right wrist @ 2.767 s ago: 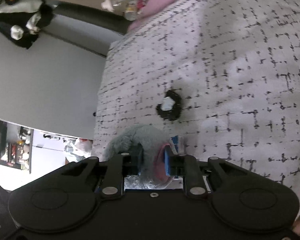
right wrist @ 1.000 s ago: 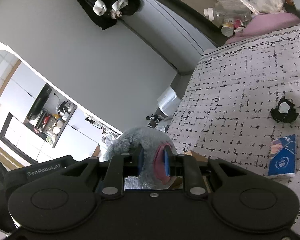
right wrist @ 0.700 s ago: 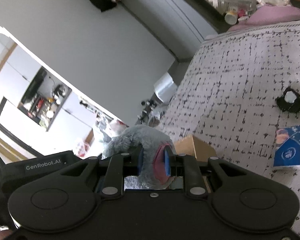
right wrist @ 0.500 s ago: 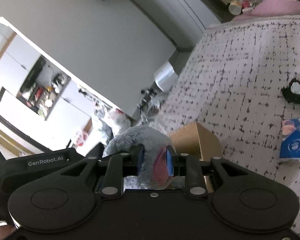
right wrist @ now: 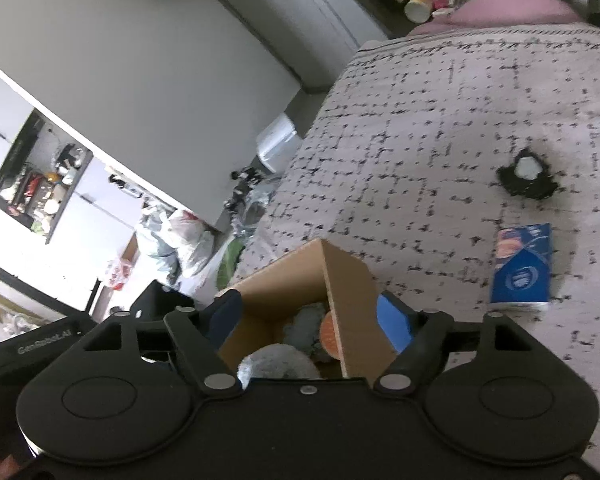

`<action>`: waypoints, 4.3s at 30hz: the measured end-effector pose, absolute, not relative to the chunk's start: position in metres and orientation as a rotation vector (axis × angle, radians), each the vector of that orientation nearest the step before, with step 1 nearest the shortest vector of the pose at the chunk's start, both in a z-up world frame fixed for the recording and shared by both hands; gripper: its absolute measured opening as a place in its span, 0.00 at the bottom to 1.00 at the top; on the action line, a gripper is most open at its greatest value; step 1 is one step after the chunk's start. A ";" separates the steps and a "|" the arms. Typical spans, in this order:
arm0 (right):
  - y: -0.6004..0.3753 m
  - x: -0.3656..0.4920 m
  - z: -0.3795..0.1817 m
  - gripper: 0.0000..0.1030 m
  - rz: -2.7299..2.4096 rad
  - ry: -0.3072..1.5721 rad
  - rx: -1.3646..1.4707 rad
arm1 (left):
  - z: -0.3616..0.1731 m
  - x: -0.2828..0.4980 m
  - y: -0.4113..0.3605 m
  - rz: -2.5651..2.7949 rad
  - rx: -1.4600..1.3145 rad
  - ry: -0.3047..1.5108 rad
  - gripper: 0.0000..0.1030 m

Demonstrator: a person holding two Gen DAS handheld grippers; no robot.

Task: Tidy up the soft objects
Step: 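Carry both plushes over the box and open both tools to drop them, then reach the left tool to the blue tissue pack while the right tool reaches the black scrunchie, then grasp the tissue pack with the left tool while the right tool grasps the black scrunchie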

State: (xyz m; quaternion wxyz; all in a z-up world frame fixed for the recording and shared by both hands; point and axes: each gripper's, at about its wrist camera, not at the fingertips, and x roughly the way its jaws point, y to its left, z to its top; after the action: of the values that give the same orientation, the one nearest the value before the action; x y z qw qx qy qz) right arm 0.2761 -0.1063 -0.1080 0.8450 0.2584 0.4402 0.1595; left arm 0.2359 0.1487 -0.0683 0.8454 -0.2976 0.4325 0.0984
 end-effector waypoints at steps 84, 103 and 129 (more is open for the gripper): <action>-0.309 0.354 -0.142 0.95 0.209 0.988 0.615 | -0.184 0.342 -0.083 0.180 -0.441 1.251 0.73; -0.293 0.386 -0.182 0.78 0.144 1.099 0.602 | -0.210 0.370 -0.070 0.146 -0.396 1.281 0.55; -0.220 0.434 -0.214 0.76 0.139 1.158 0.264 | -0.179 0.440 -0.013 0.212 -0.431 1.237 0.55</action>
State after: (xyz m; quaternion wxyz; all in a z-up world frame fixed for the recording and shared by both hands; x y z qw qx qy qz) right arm 0.4336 -0.2201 -0.2144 0.8267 0.1242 0.5449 0.0653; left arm 0.4404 -0.0129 -0.1790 0.7880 -0.2000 0.5739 0.0982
